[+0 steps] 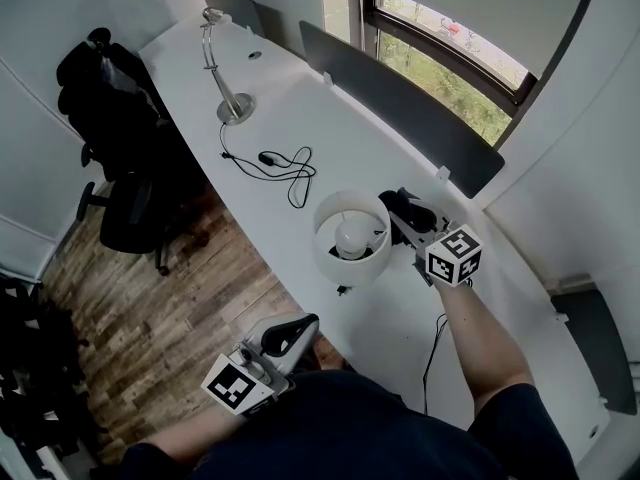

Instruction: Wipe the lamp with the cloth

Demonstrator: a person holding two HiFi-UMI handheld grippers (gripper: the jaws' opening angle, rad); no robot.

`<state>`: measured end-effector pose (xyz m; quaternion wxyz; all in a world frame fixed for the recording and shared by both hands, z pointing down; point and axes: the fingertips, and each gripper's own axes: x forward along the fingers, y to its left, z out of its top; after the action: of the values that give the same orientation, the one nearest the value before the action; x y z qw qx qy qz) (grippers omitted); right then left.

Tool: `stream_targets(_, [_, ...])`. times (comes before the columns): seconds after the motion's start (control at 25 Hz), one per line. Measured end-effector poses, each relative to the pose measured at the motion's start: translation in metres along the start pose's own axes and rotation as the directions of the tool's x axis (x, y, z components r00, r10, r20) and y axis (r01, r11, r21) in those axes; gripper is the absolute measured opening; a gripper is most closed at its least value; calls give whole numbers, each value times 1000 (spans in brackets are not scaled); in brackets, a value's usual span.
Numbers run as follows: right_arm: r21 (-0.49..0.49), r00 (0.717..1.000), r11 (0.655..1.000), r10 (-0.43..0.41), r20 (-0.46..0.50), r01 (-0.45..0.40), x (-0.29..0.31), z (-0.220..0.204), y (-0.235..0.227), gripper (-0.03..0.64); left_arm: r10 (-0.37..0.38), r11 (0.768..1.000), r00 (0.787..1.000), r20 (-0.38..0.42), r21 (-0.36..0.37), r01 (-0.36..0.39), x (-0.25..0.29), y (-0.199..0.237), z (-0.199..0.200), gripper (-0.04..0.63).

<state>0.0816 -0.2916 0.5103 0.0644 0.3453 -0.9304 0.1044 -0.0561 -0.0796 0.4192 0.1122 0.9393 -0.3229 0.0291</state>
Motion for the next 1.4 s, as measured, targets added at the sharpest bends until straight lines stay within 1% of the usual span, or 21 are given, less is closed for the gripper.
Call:
stream_targets(0.12, [-5, 1000, 1000, 10, -23, -10, 6, 0, 0, 117, 3, 1000, 1000, 4, -6, -3, 0, 2, -1, 6])
stream_targets(0.24, [0, 999, 999, 34, -9, -34, 9, 14, 4, 117, 2, 1000, 1000, 10, -8, -2, 0, 4, 1, 6])
stream_targets(0.36, [-12, 997, 998, 66, 28, -66, 12, 39, 11, 117, 0, 1000, 1000, 17, -9, 0, -1, 7, 2, 6])
stream_targets(0.48, [-40, 993, 995, 97, 63, -94, 12, 65, 23, 117, -18, 1000, 999, 48, -3, 19, 0, 6, 9, 6])
stream_targets(0.6, [-67, 987, 991, 125, 100, -118, 7, 94, 33, 117, -25, 1000, 999, 47, -10, 26, 0, 7, 10, 6])
stream_targets(0.76, [-93, 980, 986, 148, 136, -136, 0, 122, 44, 117, -45, 999, 995, 85, -6, 46, 0, 5, 16, 6])
stream_targets(0.84, [-105, 977, 984, 156, 144, -141, -2, 130, 49, 117, -54, 999, 994, 99, 3, 54, -2, 4, 19, 6])
stream_targets(1.0, [-134, 977, 980, 165, 136, -146, -4, 140, 55, 117, -41, 999, 997, 60, -10, 42, -6, 7, 11, 6])
stream_targets(1.2, [-158, 976, 974, 181, 118, -161, 1, 146, 54, 117, -45, 999, 996, 83, -4, 45, -9, 5, 17, 6])
stream_targets(1.28, [-161, 975, 973, 186, 118, -166, 5, 147, 50, 117, -34, 999, 996, 77, -11, 35, -10, 7, 15, 6])
stream_targets(1.4, [-151, 977, 979, 160, 138, -139, 4, 152, 42, 117, -18, 1000, 997, 78, -17, 19, -14, 11, 14, 6])
